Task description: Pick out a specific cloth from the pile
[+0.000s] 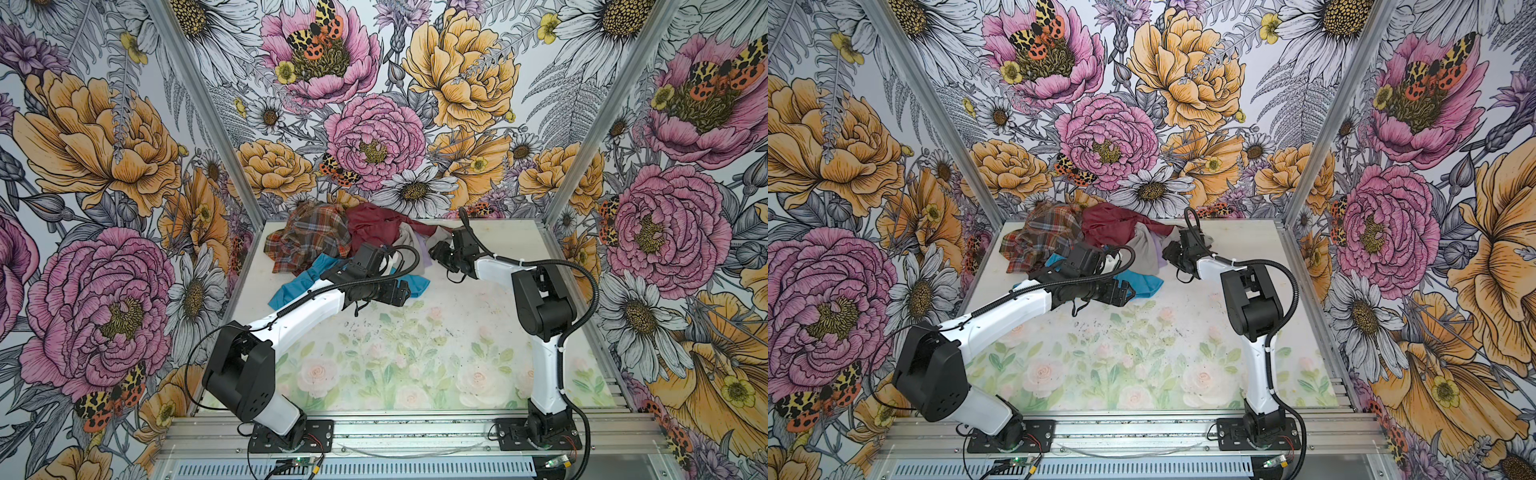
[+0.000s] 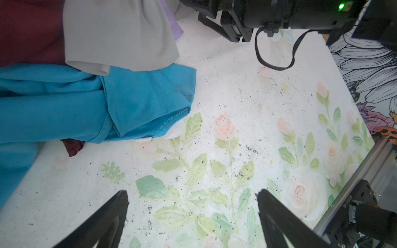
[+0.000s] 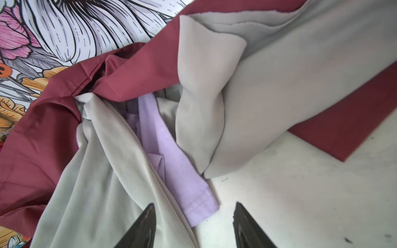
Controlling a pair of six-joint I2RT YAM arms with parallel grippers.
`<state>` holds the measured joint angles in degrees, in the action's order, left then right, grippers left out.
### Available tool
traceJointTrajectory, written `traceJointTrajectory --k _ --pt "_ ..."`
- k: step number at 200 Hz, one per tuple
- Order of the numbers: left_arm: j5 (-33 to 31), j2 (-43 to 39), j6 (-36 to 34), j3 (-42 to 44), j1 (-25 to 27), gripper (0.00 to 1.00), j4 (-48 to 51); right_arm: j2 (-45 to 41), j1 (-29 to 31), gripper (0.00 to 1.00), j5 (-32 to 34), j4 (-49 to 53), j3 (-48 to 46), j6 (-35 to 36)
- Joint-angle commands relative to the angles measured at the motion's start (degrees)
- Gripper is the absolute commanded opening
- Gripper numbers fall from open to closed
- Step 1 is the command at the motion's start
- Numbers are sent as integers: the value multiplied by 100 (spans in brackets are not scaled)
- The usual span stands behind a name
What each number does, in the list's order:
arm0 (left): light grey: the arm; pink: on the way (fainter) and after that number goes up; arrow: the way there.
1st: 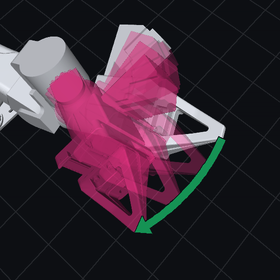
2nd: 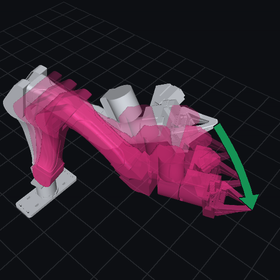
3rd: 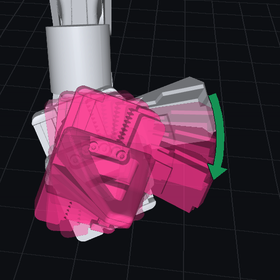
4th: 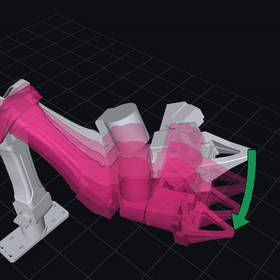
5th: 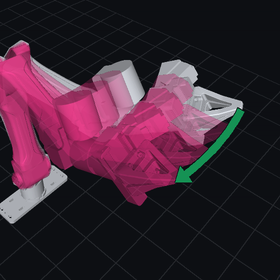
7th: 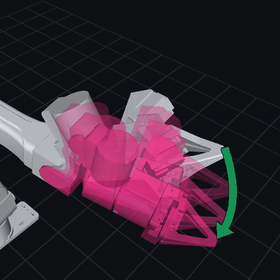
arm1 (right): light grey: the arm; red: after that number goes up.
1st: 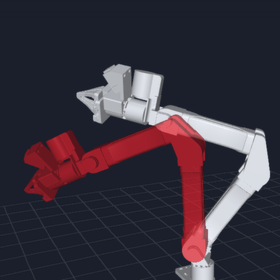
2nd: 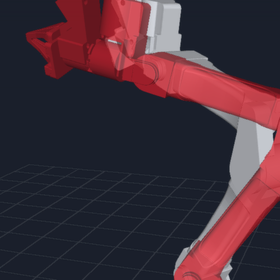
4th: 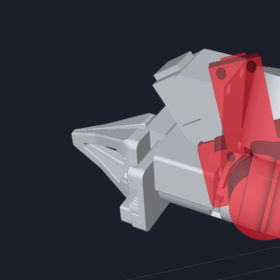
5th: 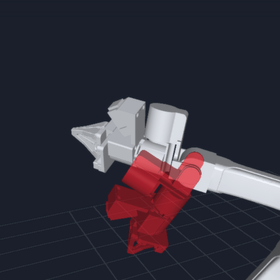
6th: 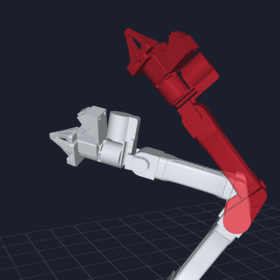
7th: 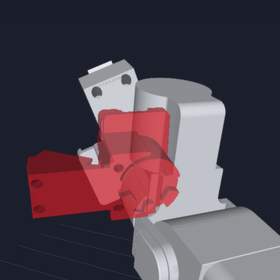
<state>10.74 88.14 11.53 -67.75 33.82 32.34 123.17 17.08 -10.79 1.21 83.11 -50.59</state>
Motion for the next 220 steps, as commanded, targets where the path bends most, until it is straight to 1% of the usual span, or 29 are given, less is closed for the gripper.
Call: traceJointTrajectory --k 1,133,220 --pt "-175 41 -110 -162 56 95 53 171 59 58 50 63 168 -30" --pt "-290 3 -104 -161 4 94 53 635 222 45 243 39 442 -92" --pt "-336 37 -104 -166 -25 93 52 879 330 33 279 -16 485 -144"
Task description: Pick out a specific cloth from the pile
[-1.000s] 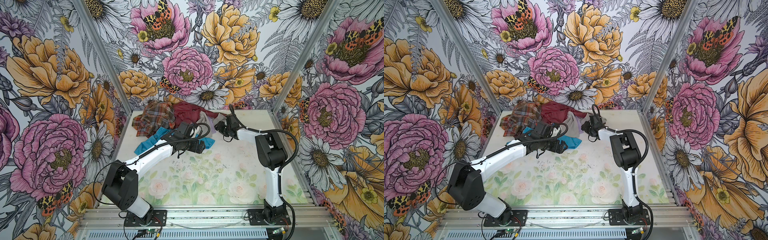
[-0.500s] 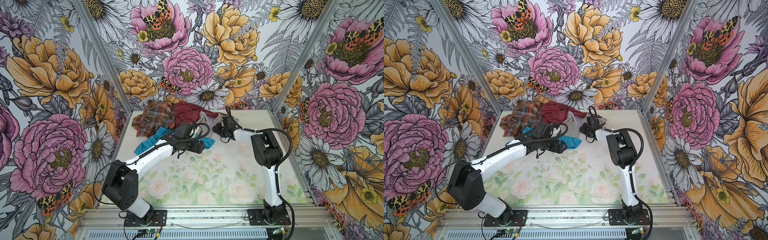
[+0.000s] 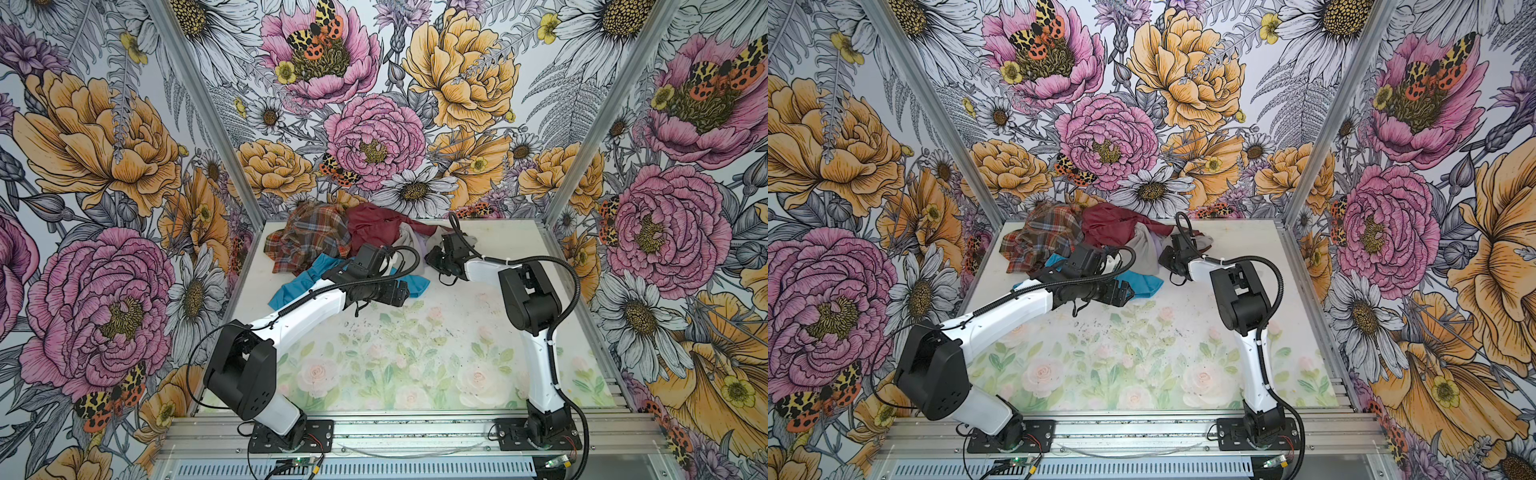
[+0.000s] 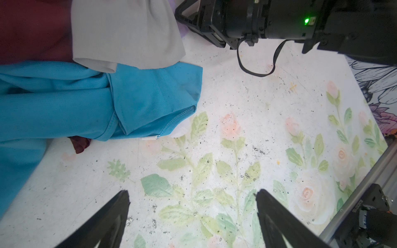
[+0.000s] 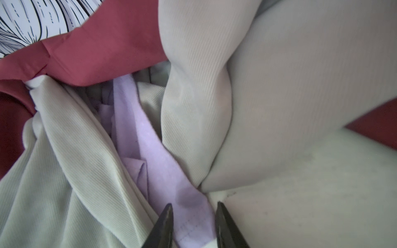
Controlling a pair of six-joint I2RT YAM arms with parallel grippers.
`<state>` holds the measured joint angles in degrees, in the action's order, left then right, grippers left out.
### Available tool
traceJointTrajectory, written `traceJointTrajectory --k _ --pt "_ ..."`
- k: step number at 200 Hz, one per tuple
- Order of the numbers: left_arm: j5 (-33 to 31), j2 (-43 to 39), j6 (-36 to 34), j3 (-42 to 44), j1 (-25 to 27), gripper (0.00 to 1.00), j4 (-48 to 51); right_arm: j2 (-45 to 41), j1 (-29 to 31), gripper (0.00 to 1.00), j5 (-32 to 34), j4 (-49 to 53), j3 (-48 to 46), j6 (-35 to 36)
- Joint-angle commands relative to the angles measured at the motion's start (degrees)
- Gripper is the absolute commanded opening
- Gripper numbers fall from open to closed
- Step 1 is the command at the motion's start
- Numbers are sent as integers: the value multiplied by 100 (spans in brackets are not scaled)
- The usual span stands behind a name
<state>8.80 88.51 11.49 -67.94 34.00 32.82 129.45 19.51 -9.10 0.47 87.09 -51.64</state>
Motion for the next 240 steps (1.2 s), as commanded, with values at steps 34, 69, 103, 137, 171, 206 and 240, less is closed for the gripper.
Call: traceJointTrajectory --k 34,69,103,137,171,206,240 --pt "-159 -27 -80 -147 -56 93 4 284 139 28 121 61 65 -39" --pt "-122 -14 -60 -155 -84 93 0 259 185 12 212 28 100 -36" --pt "-124 -33 -67 -153 -100 93 -3 182 161 0 360 -92 107 29" --pt "-113 -20 -62 -156 -130 93 -4 -206 80 0 547 -311 -68 114" --pt "-121 -14 -56 -159 -146 93 -11 -846 -24 0 637 -440 -301 223" --pt "-150 8 -59 -151 -152 93 -14 -1259 -96 0 583 -530 -480 218" --pt "-168 30 -68 -151 -166 93 -12 -1467 -120 0 485 -629 -594 198"
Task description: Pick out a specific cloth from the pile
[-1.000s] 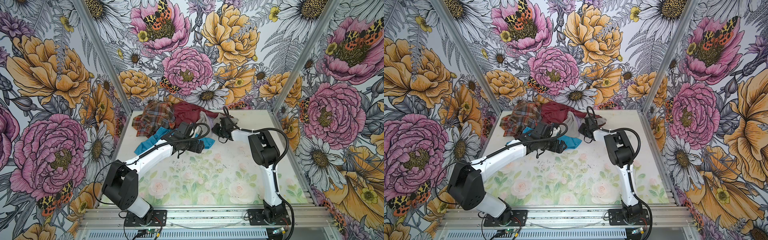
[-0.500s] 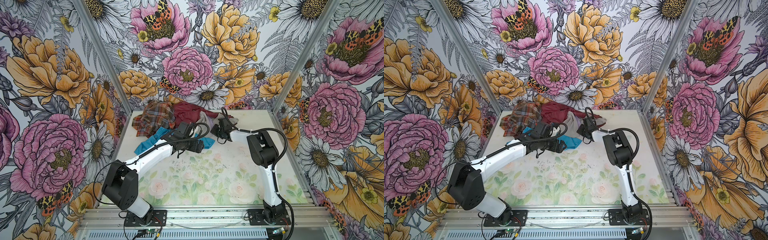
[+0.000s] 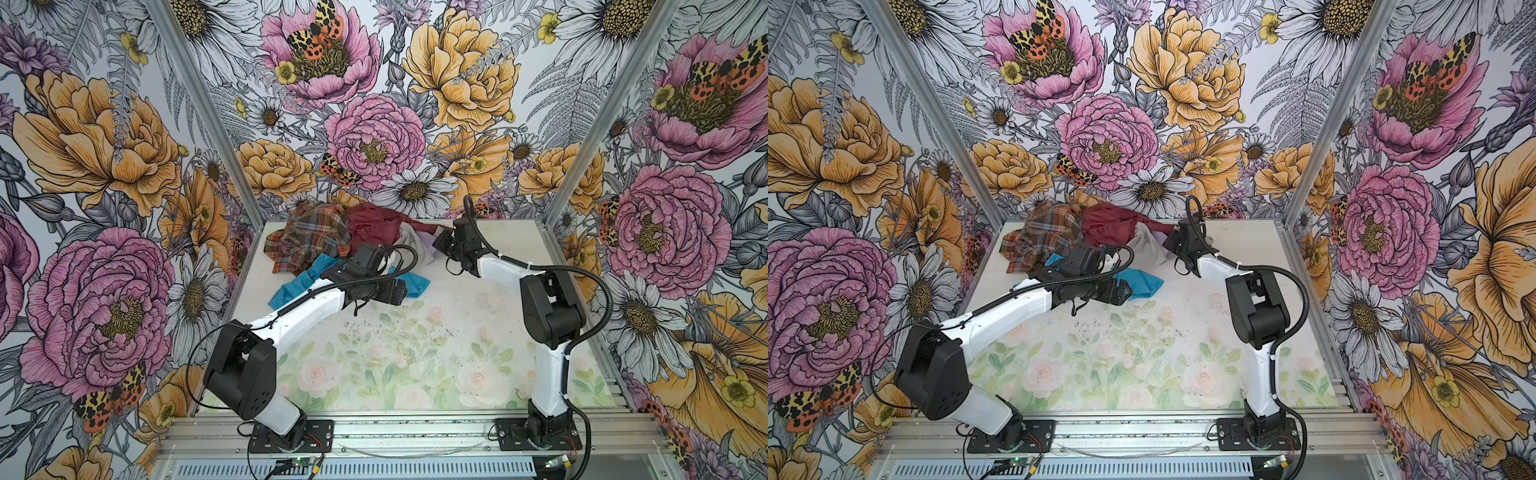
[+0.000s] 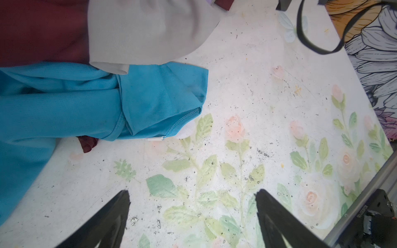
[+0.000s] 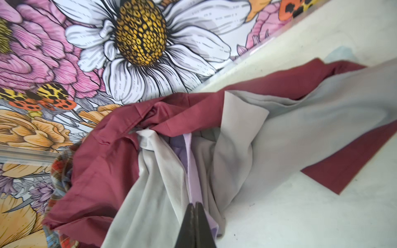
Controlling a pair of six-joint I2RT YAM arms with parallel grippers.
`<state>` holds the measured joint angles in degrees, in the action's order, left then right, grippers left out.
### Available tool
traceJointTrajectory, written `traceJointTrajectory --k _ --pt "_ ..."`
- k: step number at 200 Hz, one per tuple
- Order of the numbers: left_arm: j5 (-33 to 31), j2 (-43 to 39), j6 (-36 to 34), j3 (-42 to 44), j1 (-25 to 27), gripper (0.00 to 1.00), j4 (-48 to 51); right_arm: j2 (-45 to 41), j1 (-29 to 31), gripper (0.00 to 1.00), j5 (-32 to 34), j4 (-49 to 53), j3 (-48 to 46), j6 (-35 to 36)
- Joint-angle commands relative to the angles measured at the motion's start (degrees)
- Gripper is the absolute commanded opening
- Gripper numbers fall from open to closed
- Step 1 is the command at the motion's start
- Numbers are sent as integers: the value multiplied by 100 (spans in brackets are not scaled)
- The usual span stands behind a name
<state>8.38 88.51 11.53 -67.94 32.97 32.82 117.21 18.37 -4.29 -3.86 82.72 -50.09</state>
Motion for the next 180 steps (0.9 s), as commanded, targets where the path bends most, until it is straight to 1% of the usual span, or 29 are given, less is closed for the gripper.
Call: traceJointTrajectory --k 1,42,96,132,156,180 --pt "-126 28 -72 -154 -63 93 -12 -251 -3 0 2 -200 -162 43" --pt "-100 69 -71 -179 -69 93 -12 -701 -8 0 -120 -323 -190 242" --pt "-224 35 -100 -183 -89 93 -17 -1567 43 0 -190 -489 -224 474" --pt "-490 -95 -189 -124 -98 93 -170 -2085 105 0 -250 -552 -359 529" --pt "-528 -269 -149 -4 -113 93 -519 -2226 171 0 -345 -523 -431 577" --pt "-491 -368 -24 81 -186 93 -725 -2098 167 0 -270 -168 -606 650"
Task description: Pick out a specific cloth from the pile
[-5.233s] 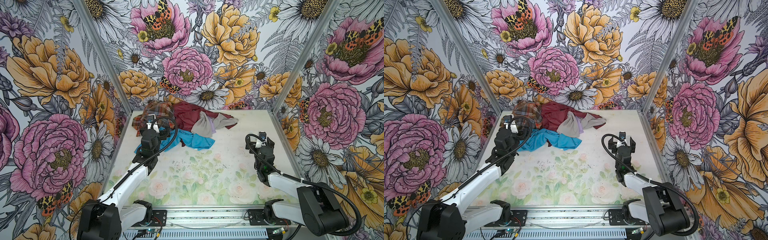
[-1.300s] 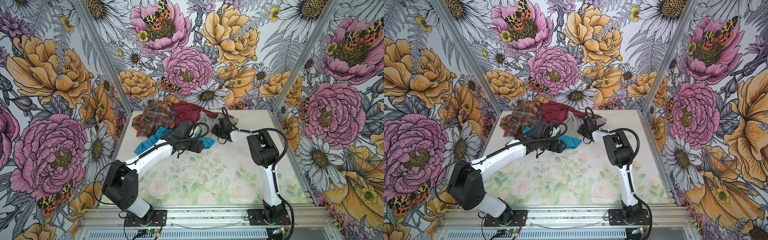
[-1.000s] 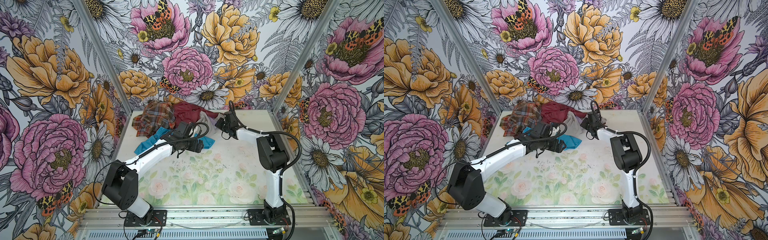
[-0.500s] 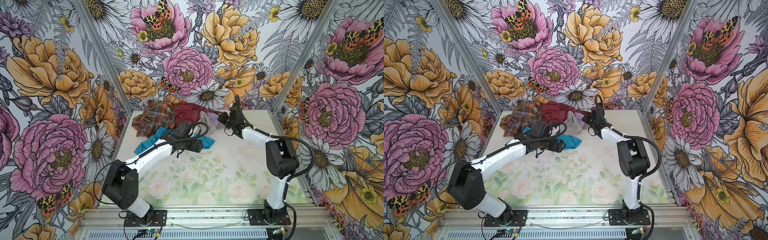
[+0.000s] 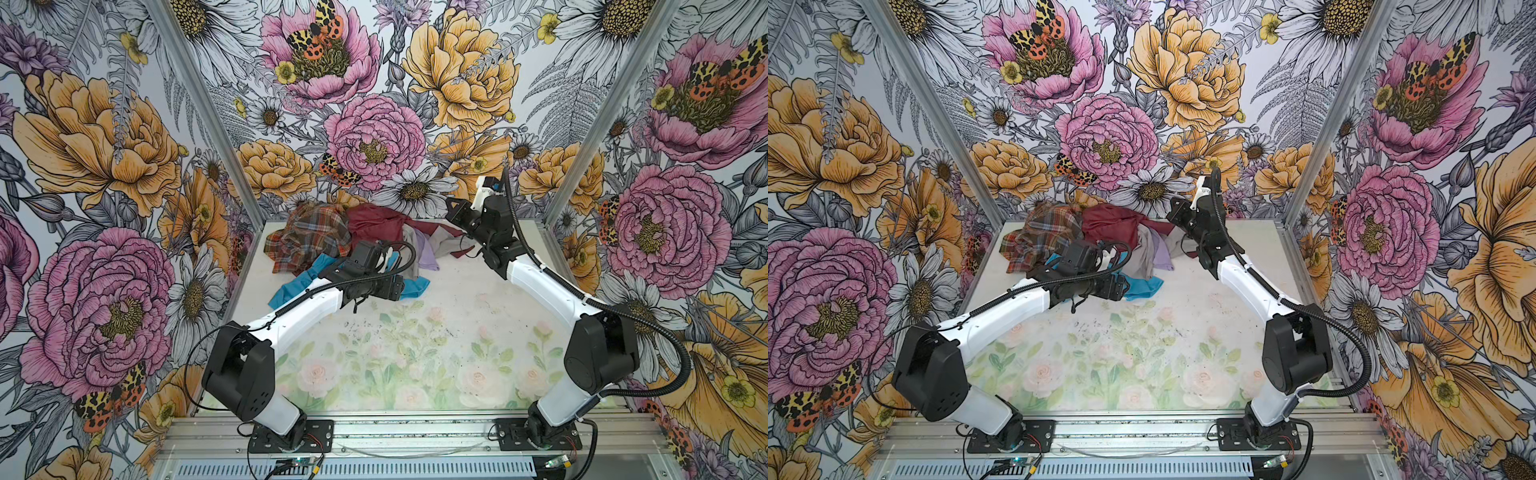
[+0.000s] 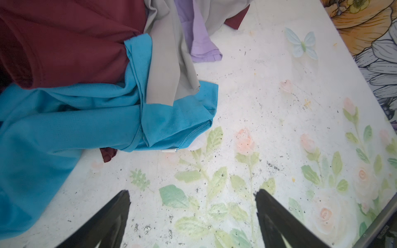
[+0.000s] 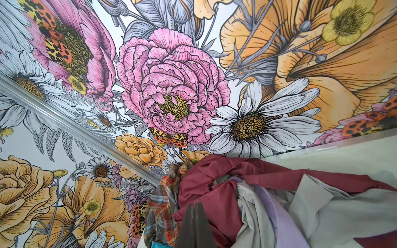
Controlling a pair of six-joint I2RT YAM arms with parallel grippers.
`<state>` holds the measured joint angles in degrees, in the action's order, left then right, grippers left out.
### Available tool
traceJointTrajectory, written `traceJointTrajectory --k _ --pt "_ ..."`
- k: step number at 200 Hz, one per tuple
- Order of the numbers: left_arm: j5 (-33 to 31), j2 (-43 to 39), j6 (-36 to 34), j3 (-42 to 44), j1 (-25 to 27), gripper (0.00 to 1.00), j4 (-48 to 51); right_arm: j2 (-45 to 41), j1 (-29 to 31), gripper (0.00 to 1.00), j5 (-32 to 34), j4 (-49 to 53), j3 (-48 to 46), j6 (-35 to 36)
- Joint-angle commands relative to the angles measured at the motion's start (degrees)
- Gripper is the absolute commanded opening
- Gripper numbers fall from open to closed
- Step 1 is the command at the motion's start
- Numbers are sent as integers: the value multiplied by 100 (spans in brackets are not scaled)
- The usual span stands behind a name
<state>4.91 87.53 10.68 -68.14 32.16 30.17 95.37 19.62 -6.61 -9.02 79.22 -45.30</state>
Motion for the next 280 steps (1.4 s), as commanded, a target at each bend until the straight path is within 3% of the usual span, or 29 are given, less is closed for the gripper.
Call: traceJointTrajectory --k 1,38,53,73,122,154,192,216,232,246,262,276,280 --pt "-141 -275 59 104 -105 93 -469 99 42 0 -36 366 -270 175" --pt "-289 -302 42 193 -40 93 -530 663 -78 0 13 612 -778 297" --pt "-315 -314 13 205 16 93 -535 986 -77 22 22 763 -779 473" --pt "-281 -324 16 215 69 93 -534 1421 -67 44 -32 825 -686 586" --pt "-119 -341 20 222 205 93 -534 2217 -1 74 -72 650 -270 573" --pt "-56 -315 15 230 228 93 -526 2662 71 81 37 623 150 426" --pt "-89 -358 1 232 218 93 -528 3141 99 81 109 578 500 116" --pt "-84 -359 -13 231 207 93 -526 3308 156 80 344 769 685 42" --pt "-83 -358 -3 231 203 93 -513 3373 158 74 445 796 704 -110" --pt "-80 -359 -8 234 206 93 -515 3370 157 53 441 645 632 -205" --pt "-104 -368 -14 244 209 93 -522 3222 158 17 449 299 428 -310" --pt "-120 -368 -21 240 203 93 -520 3035 164 1 497 163 354 -257" --pt "-126 -368 -21 244 203 93 -519 2964 167 0 517 156 347 -227"
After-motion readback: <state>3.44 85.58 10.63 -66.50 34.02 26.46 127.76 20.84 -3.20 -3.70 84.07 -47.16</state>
